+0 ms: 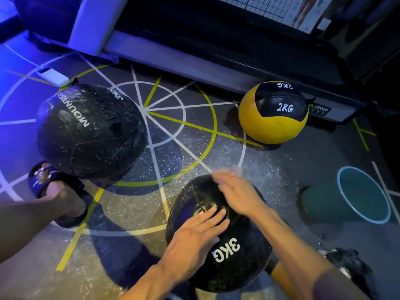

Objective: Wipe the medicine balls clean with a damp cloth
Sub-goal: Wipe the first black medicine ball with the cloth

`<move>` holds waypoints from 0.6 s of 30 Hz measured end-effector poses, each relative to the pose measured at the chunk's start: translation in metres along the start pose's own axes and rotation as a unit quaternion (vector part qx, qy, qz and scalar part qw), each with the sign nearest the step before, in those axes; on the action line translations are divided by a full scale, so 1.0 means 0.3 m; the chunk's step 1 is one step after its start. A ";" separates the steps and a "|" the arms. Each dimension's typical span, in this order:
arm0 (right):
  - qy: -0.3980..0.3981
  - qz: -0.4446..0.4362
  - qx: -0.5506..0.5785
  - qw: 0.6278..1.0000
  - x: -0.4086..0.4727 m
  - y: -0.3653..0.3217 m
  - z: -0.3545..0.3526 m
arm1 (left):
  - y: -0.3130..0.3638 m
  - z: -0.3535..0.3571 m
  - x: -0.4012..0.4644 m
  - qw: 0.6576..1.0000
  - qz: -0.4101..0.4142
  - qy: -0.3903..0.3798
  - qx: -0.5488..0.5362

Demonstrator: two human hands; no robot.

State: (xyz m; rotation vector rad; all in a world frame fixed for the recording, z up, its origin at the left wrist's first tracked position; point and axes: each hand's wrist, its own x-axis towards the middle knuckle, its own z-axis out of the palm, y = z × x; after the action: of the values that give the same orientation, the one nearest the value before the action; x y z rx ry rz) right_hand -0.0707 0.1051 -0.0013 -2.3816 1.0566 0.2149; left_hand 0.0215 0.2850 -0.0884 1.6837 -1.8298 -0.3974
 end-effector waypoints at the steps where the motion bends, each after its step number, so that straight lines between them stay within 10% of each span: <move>1: -0.035 -0.046 -0.013 0.998 -0.008 -0.055 0.019 | 0.000 -0.003 0.003 1.000 0.005 0.006 0.003; 4: -0.063 -0.074 -0.030 0.995 0.005 -0.028 0.011 | -0.001 -0.009 0.003 1.000 0.003 -0.012 0.009; 13: 0.043 0.252 0.064 0.965 -0.174 0.353 -0.002 | -0.040 -0.037 -0.060 0.984 -0.131 0.119 -0.012; 16: 0.075 0.275 0.095 0.954 -0.226 0.365 0.076 | -0.057 -0.058 -0.112 0.932 -0.319 0.135 -0.106; 18: 0.093 0.284 0.096 0.950 -0.248 0.363 0.109 | -0.060 -0.078 -0.143 0.836 -0.487 0.111 -0.225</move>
State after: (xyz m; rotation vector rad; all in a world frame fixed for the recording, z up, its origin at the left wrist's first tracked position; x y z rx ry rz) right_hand -0.1988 0.1091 -0.0469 -1.9019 1.7542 0.0795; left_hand 0.0502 0.3283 -0.0914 2.0626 -0.5060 -0.9097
